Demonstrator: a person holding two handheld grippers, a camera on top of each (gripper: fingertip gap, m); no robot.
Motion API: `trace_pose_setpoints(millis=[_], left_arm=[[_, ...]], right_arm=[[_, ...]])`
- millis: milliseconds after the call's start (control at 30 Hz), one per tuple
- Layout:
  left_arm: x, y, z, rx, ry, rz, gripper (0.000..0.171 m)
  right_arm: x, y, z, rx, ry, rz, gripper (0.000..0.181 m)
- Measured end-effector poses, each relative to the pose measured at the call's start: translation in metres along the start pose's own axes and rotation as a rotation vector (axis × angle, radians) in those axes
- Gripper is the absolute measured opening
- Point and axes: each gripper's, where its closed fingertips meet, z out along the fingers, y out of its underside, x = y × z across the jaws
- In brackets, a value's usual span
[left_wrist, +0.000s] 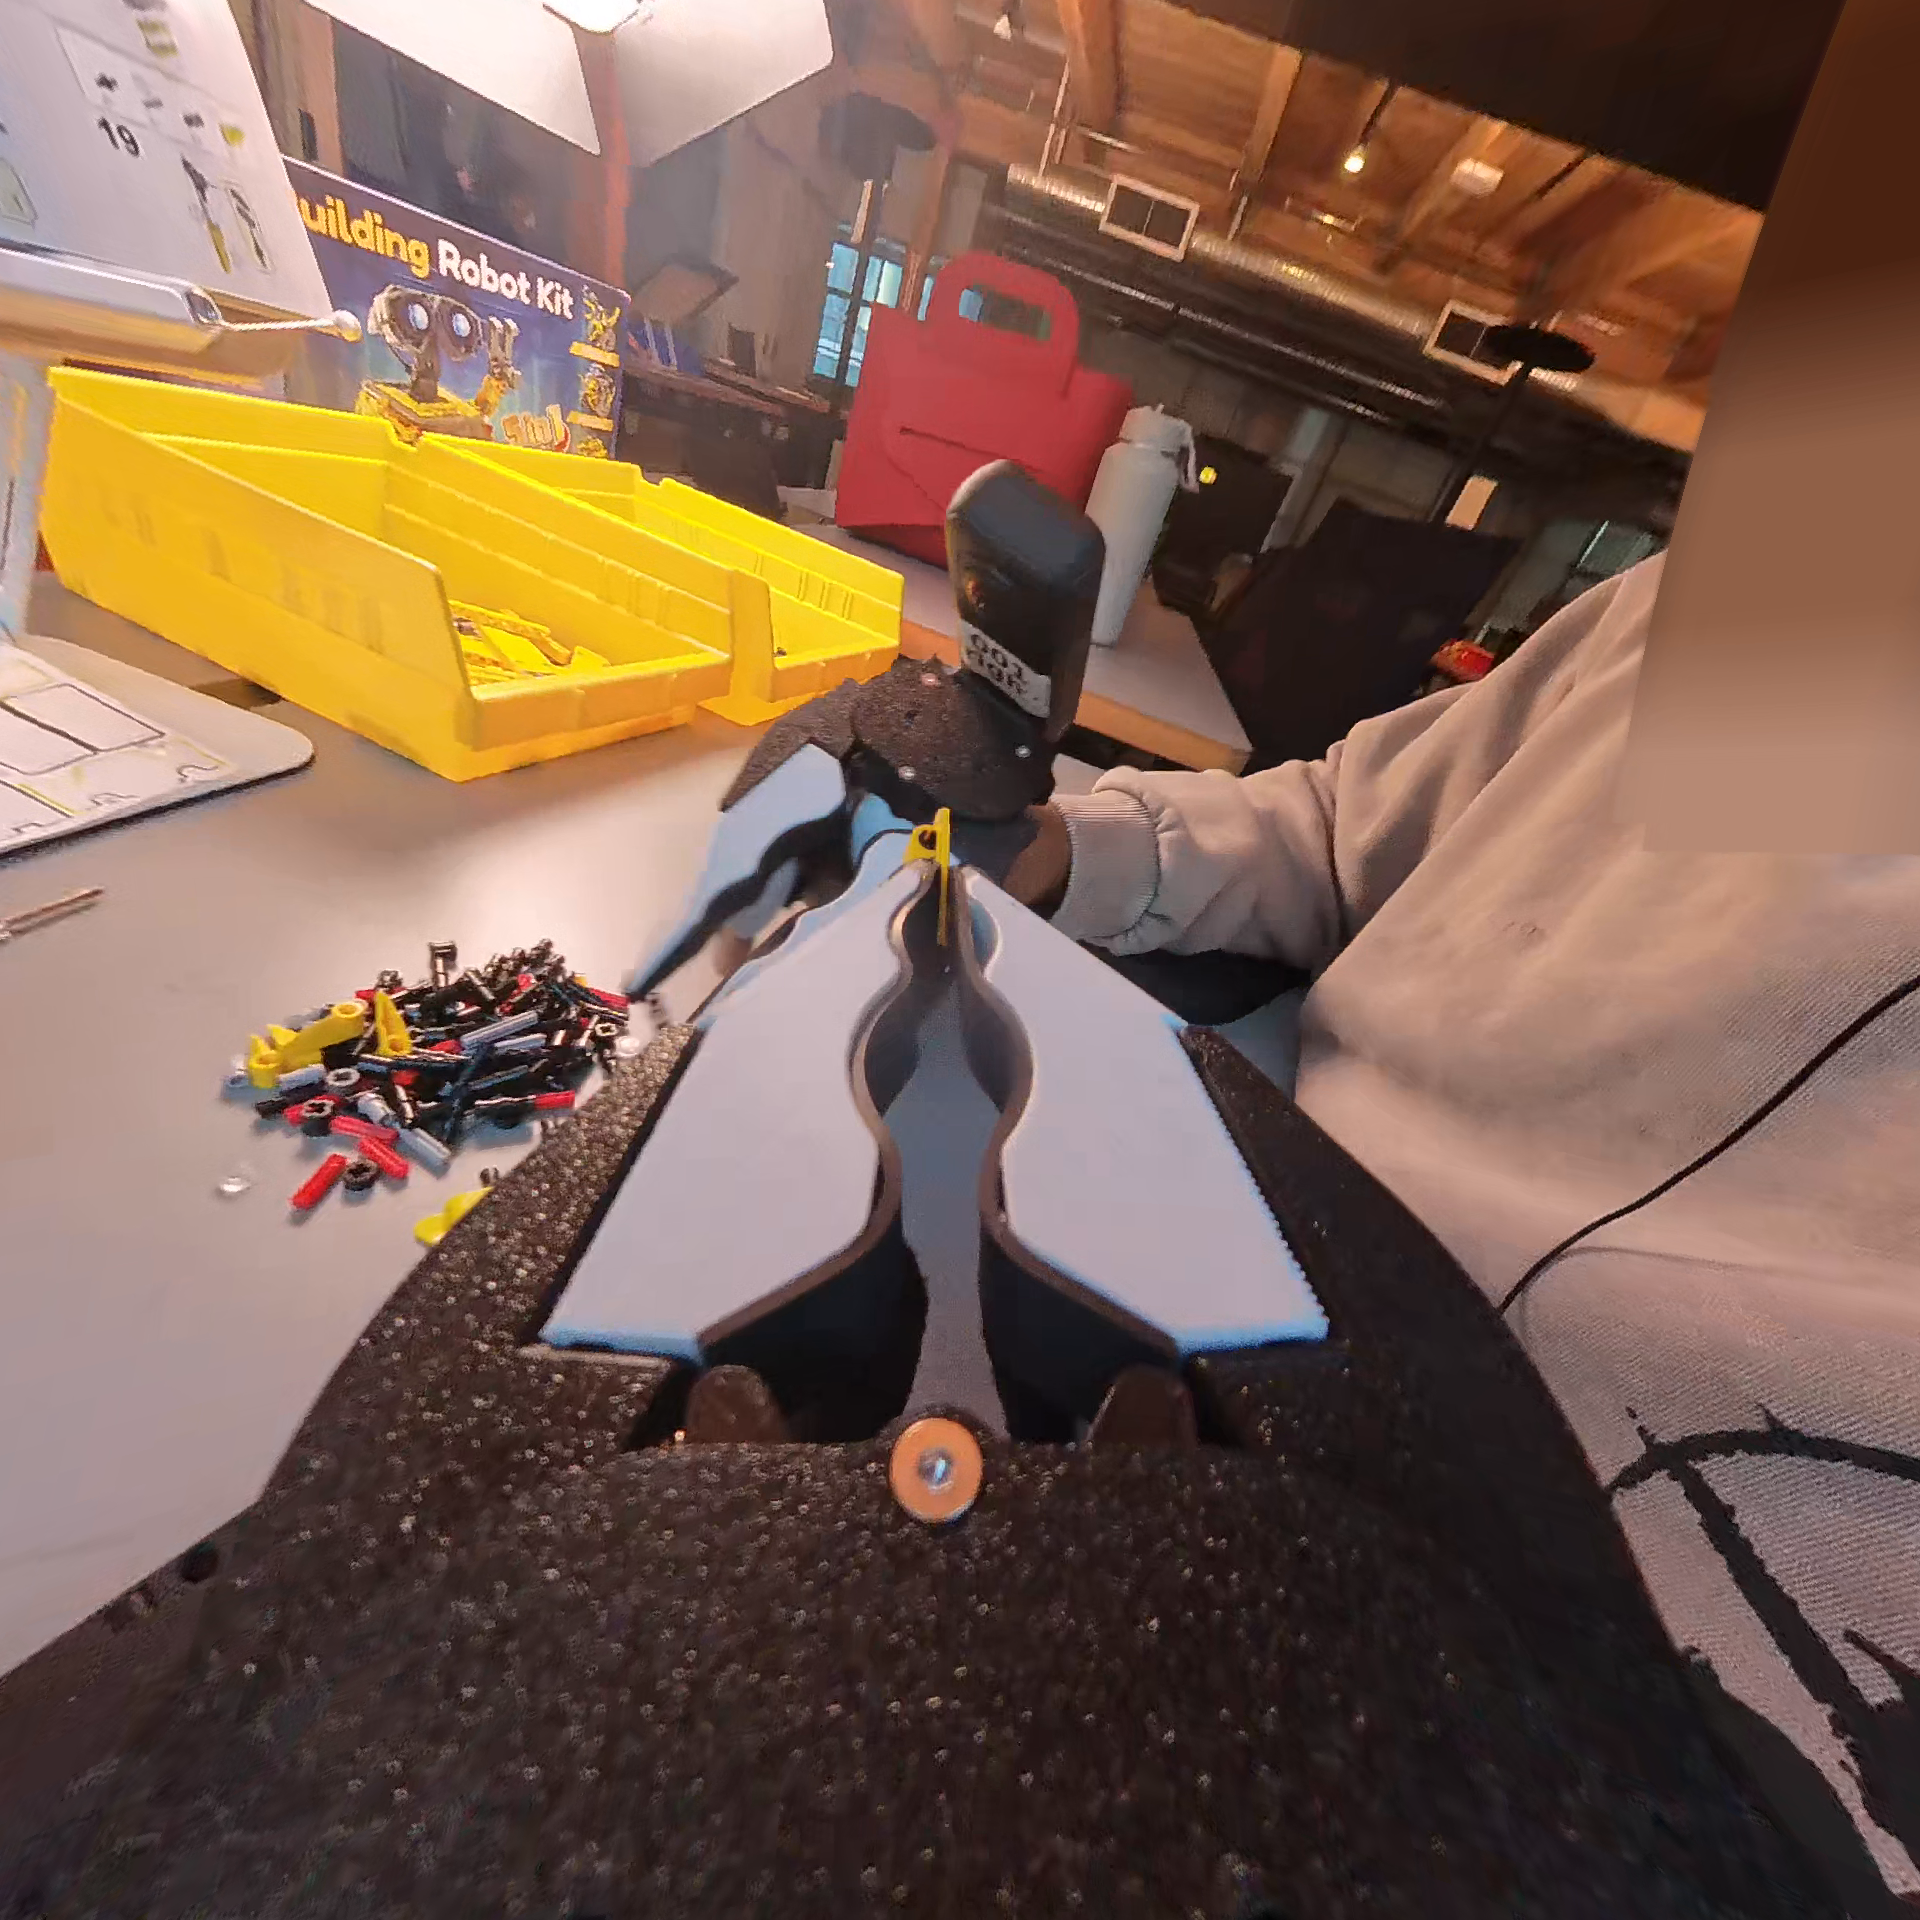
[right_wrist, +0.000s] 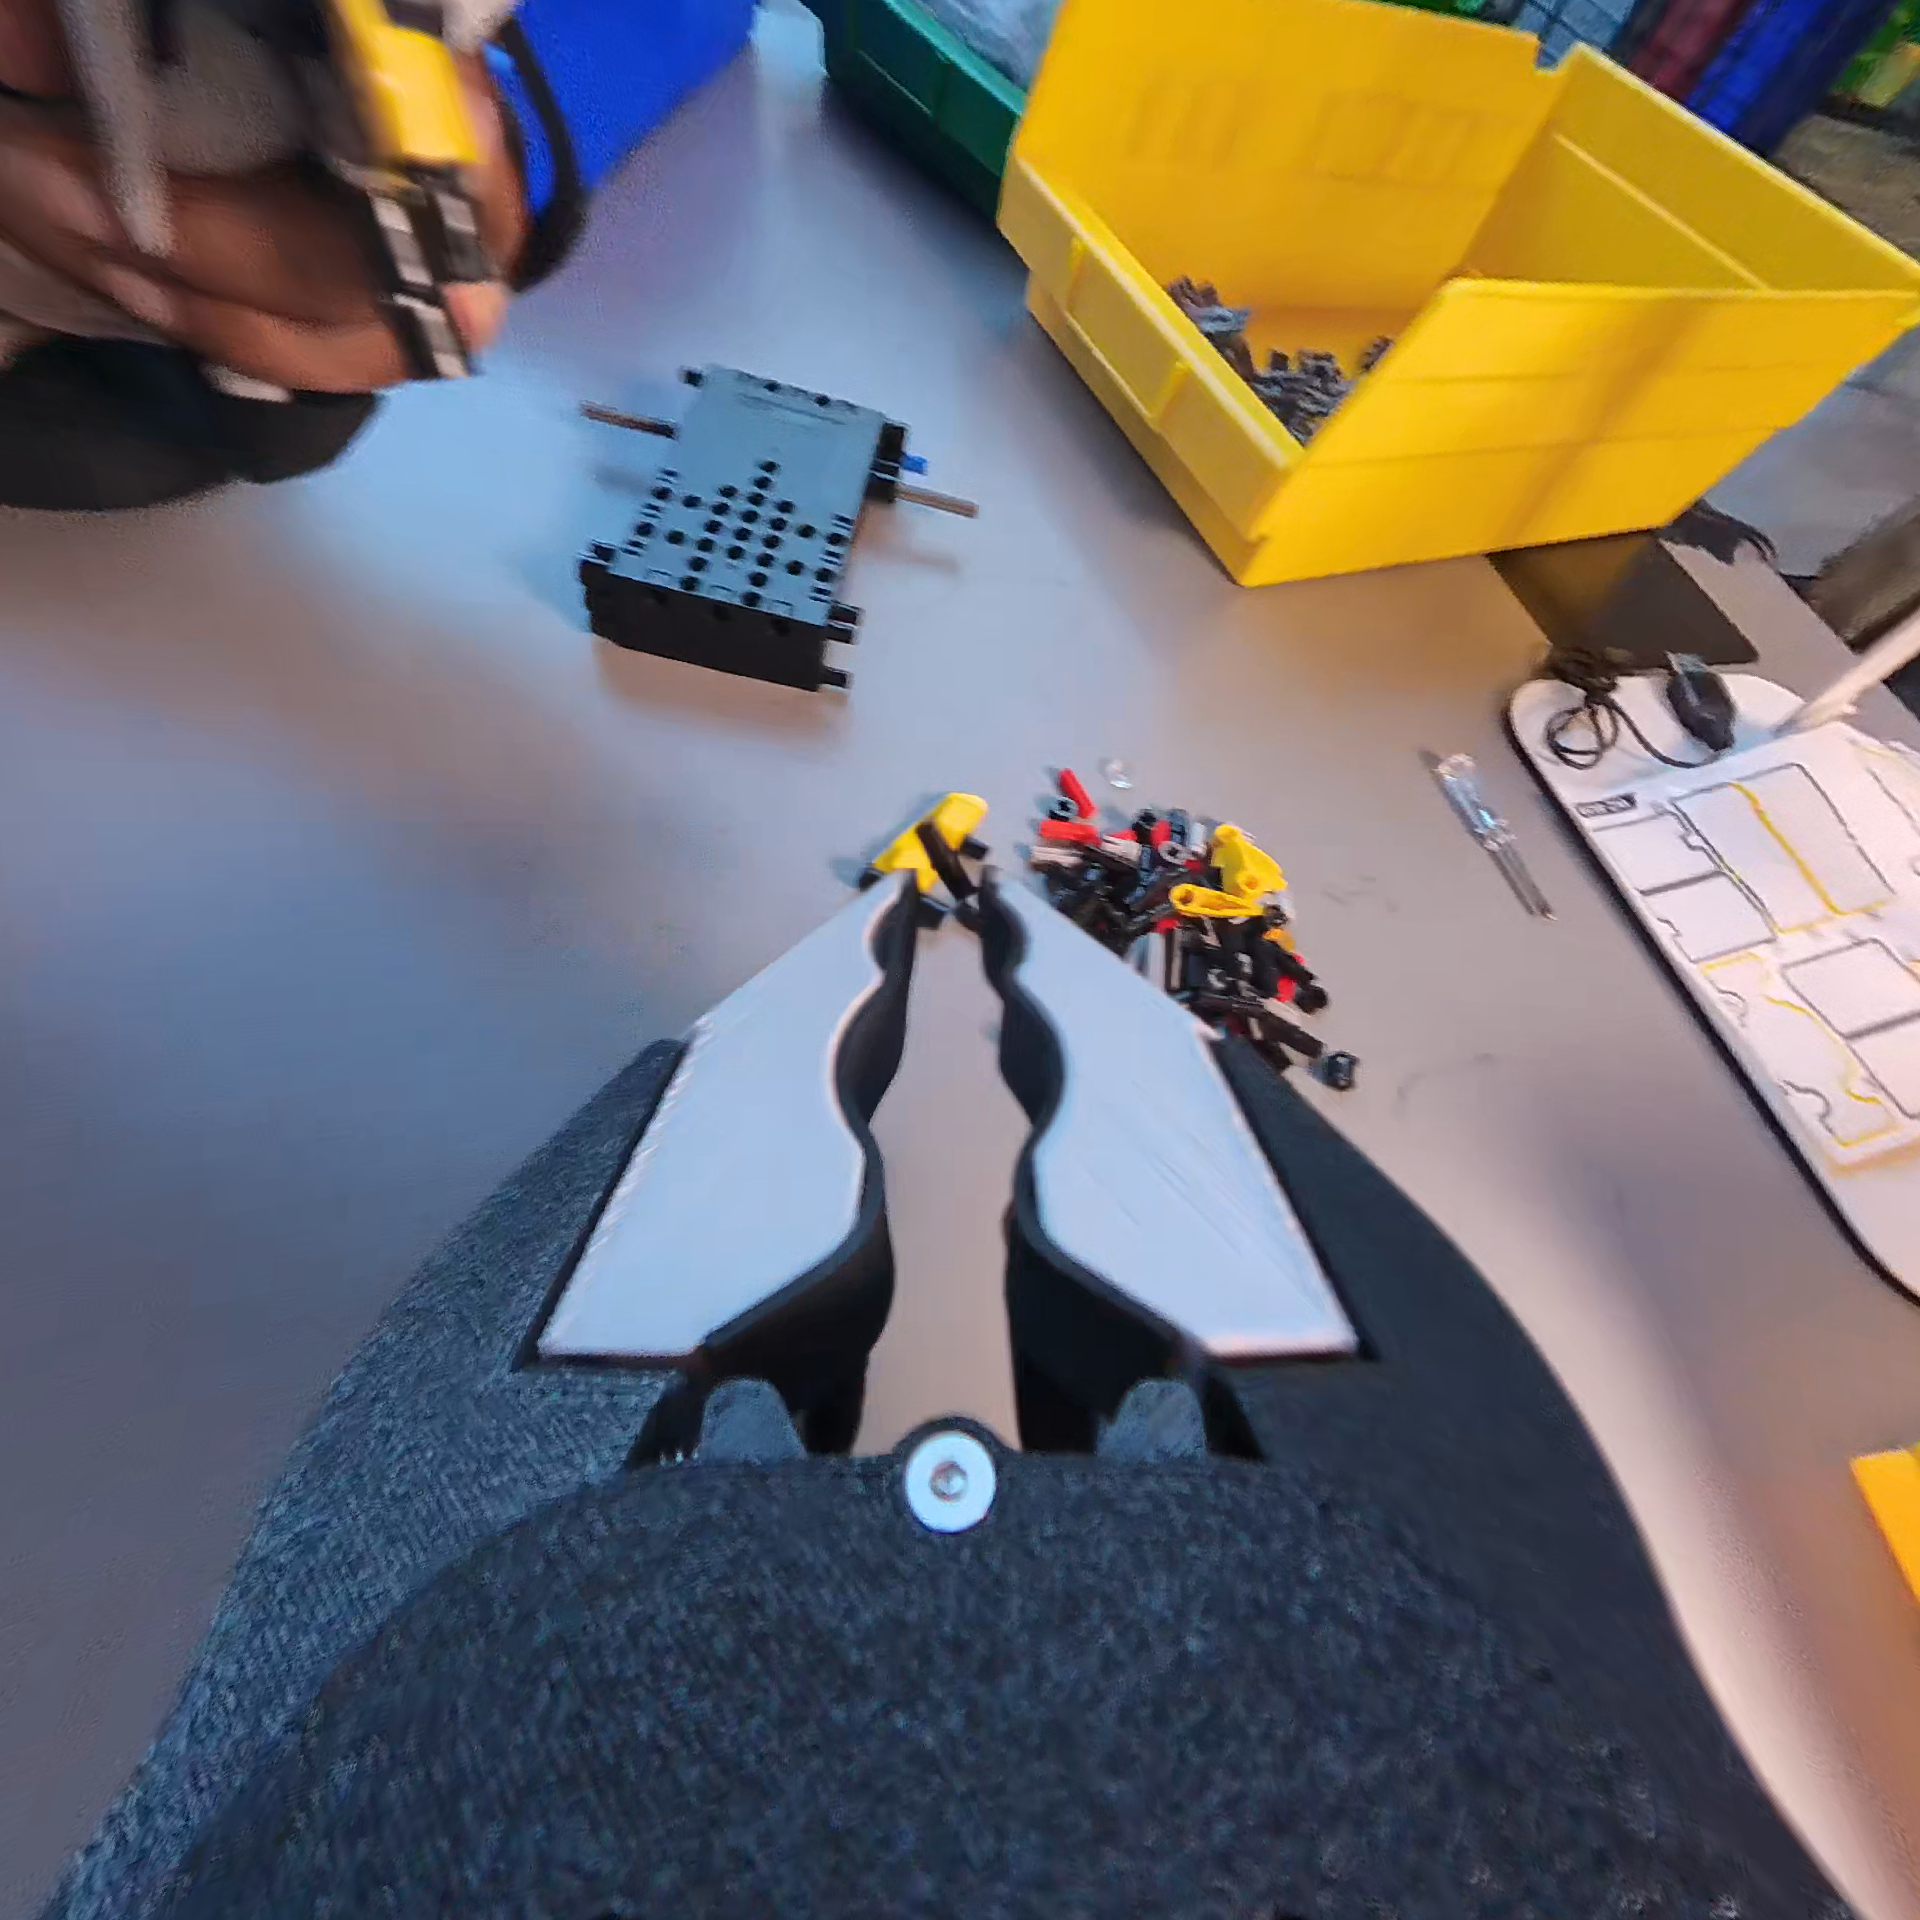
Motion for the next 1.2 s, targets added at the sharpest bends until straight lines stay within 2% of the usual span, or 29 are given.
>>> trace_pose_setpoints(millis=[100, 167, 233, 300, 400, 467, 500, 767, 1200], left_arm=[[0.0, 0.001, 0.001, 0.021, 0.027, -0.042, 0.0], [0.0, 0.002, 0.001, 0.022, 0.029, -0.04, 0.0], [0.002, 0.002, 0.001, 0.02, 0.036, -0.026, 0.0], [0.004, 0.004, 0.002, 0.013, 0.053, -0.029, 0.0], [0.006, 0.008, 0.005, -0.015, 0.056, 0.001, 0.0], [0.009, 0.012, 0.006, -0.036, 0.056, 0.034, 0.0], [0.011, 0.012, 0.007, -0.04, 0.056, 0.056, 0.0], [0.011, 0.024, 0.01, -0.156, -0.031, 0.276, 0.003], [0.004, 0.035, 0.01, -0.284, -0.128, 0.424, 0.003]], right_arm=[[0.008, -0.001, 0.008, -0.001, -0.005, 0.041, 0.055], [-0.003, -0.015, 0.002, 0.085, -0.081, 0.083, 0.058], [-0.028, -0.036, -0.011, 0.18, -0.225, 0.099, 0.048], [-0.045, -0.06, -0.027, 0.288, -0.308, 0.1, 0.038], [-0.054, -0.077, -0.037, 0.331, -0.311, 0.067, 0.027], [-0.059, -0.079, -0.04, 0.319, -0.307, 0.021, 0.009], [-0.059, -0.078, -0.04, 0.311, -0.292, -0.004, 0.005], [-0.064, -0.069, -0.04, 0.237, -0.26, -0.116, 0.003], [-0.065, -0.061, -0.031, 0.149, -0.193, -0.193, 0.002]])
